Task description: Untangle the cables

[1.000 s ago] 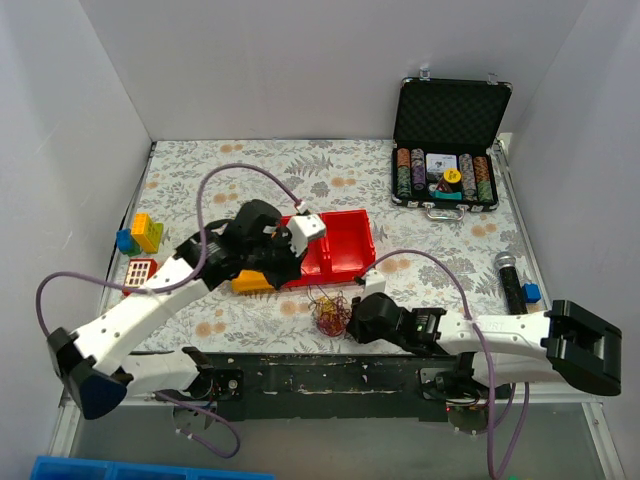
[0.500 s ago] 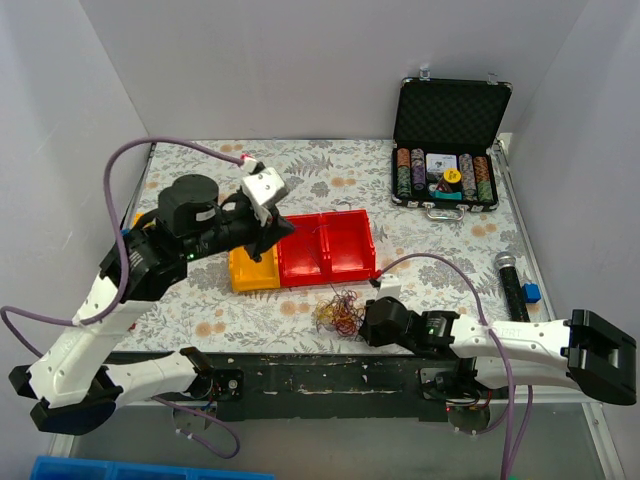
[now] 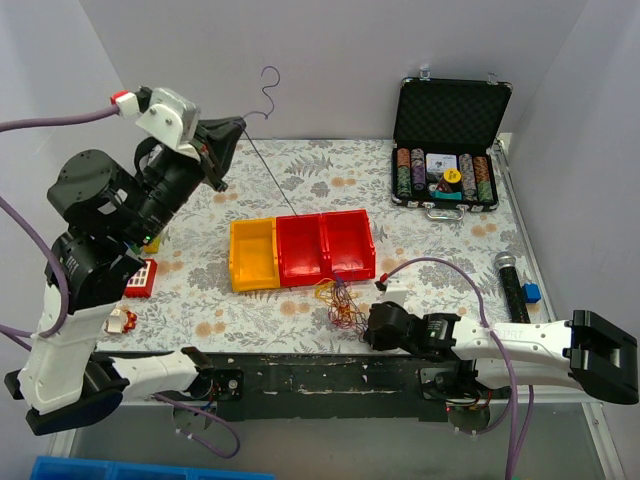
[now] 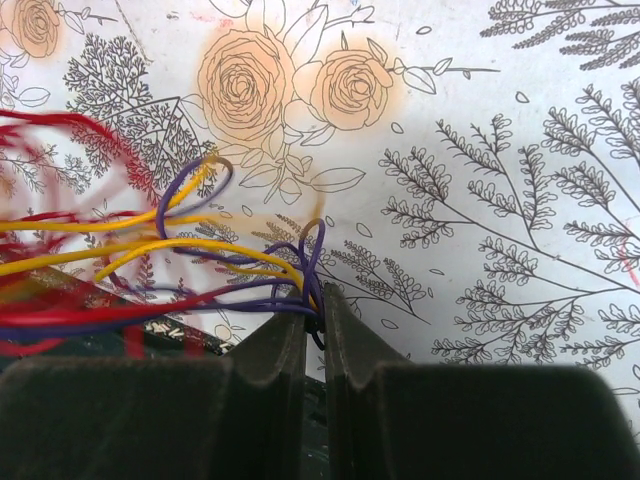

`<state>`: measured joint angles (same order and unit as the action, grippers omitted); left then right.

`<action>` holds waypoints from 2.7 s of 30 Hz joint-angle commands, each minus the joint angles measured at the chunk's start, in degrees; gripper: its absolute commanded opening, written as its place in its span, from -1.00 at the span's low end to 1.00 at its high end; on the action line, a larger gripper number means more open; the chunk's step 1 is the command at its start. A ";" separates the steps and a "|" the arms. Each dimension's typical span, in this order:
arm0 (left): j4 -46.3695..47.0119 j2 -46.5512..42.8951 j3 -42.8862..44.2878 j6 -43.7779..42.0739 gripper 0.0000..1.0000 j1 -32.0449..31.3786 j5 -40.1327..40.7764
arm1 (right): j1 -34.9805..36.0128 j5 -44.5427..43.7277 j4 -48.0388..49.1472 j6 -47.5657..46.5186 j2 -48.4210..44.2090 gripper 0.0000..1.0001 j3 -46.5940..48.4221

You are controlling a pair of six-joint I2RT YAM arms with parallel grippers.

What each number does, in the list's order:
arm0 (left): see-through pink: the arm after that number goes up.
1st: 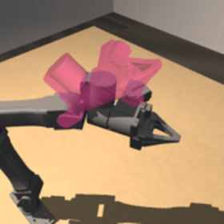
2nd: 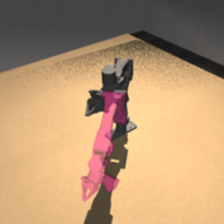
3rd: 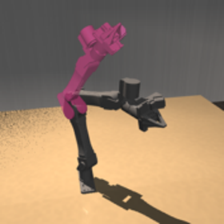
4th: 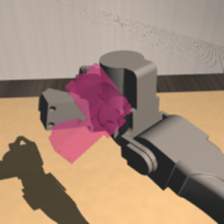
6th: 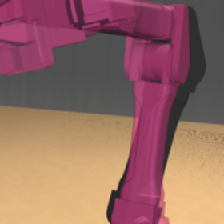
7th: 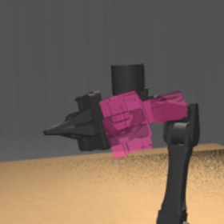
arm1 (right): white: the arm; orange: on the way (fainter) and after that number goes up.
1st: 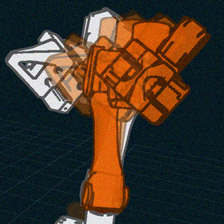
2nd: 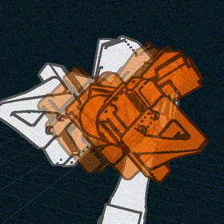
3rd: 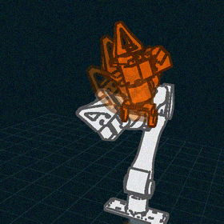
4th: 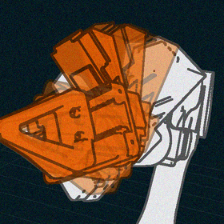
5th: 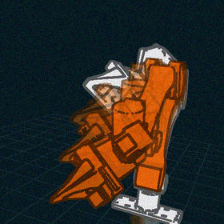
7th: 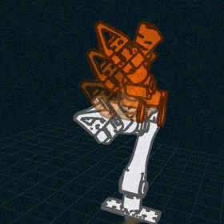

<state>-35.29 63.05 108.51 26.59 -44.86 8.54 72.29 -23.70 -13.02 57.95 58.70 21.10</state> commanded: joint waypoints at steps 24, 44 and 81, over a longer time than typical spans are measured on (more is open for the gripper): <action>29.42 3.14 12.96 -13.86 -1.00 0.39 9.59 | 0.83 -2.75 -14.33 5.42 -1.21 -0.97 -0.54; 33.52 -14.35 -41.08 -10.94 -1.00 0.39 16.25 | 0.92 -7.94 -12.12 -9.53 -11.15 -0.95 12.83; 46.62 -10.75 -51.65 -11.91 -1.00 7.24 22.05 | 0.92 -3.98 -8.96 -7.07 -15.10 -0.97 5.18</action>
<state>8.78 51.86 54.19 14.17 -39.66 31.92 72.88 -27.22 -23.05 49.80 44.73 27.09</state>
